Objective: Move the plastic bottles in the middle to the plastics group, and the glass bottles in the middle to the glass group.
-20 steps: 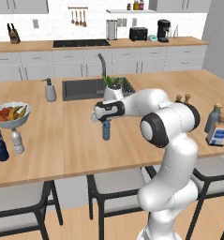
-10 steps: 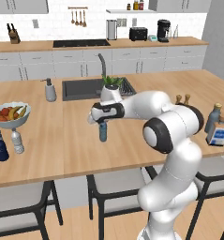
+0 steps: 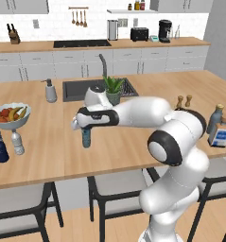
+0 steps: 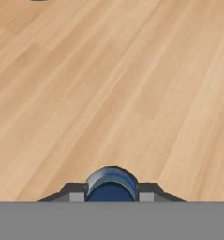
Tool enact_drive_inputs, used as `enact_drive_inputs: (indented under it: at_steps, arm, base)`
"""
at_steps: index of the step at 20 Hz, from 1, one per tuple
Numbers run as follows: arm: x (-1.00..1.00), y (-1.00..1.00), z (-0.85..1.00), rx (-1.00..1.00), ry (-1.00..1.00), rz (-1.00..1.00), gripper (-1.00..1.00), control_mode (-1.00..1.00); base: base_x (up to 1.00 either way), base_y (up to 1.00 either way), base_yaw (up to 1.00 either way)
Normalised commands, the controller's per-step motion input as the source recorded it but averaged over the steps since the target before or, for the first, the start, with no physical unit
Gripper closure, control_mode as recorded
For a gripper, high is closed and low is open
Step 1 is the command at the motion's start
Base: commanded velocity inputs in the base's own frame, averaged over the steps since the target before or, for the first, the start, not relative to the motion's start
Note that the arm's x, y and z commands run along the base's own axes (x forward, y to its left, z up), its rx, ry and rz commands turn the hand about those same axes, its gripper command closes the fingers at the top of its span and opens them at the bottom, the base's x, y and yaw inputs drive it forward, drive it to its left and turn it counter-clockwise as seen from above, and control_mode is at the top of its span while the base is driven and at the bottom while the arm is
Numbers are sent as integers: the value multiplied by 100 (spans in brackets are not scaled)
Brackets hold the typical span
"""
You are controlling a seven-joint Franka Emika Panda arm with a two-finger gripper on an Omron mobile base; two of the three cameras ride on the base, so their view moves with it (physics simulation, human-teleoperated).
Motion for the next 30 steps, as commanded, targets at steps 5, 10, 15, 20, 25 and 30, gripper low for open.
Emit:
enact_drive_inputs:
  at_steps: [5,10,15,20,25,30]
  arm:
    - [-6,100,12,5,0,13,100,-100]
    - [0,100,0,4,0,11,100,-100]
    - [-11,91,0,2,0,9,100,-100]
    - [-21,53,0,0,-9,6,100,-100]
    - [0,65,-10,-1,-7,2,100,-100]
    - [0,65,-23,-2,0,0,100,-100]
  base:
    - [0,0,0]
    - [0,0,0]
    - [0,0,0]
    - [0,0,0]
    - [0,0,0]
    - [0,0,0]
